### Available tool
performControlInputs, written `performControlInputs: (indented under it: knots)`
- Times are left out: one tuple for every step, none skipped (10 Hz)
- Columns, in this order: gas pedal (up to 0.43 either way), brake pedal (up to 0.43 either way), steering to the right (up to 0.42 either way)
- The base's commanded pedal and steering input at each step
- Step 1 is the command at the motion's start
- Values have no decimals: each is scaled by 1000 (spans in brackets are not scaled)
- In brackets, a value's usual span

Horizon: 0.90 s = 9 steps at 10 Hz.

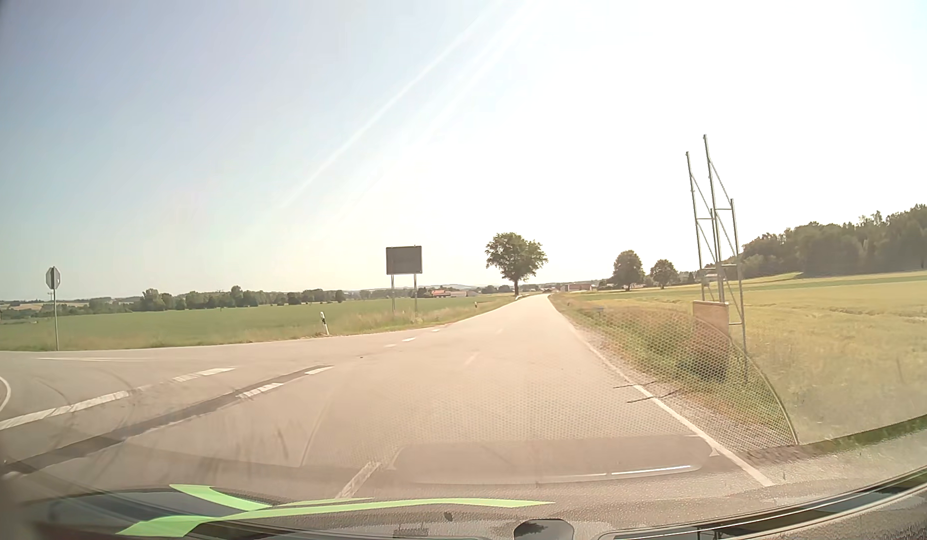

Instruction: Follow the waypoints while adhering to traffic rules and regulations

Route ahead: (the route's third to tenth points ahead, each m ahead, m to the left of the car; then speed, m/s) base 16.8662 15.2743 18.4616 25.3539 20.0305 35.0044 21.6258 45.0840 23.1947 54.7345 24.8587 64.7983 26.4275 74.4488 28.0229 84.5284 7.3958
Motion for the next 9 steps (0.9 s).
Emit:
performControlInputs:
  knots:
    - [0, 140, -72]
    - [0, 85, -91]
    - [0, 24, -112]
    - [0, 6, -136]
    - [0, 0, -159]
    - [0, 0, -194]
    - [0, 0, -223]
    - [0, 0, -251]
    - [47, 0, -274]
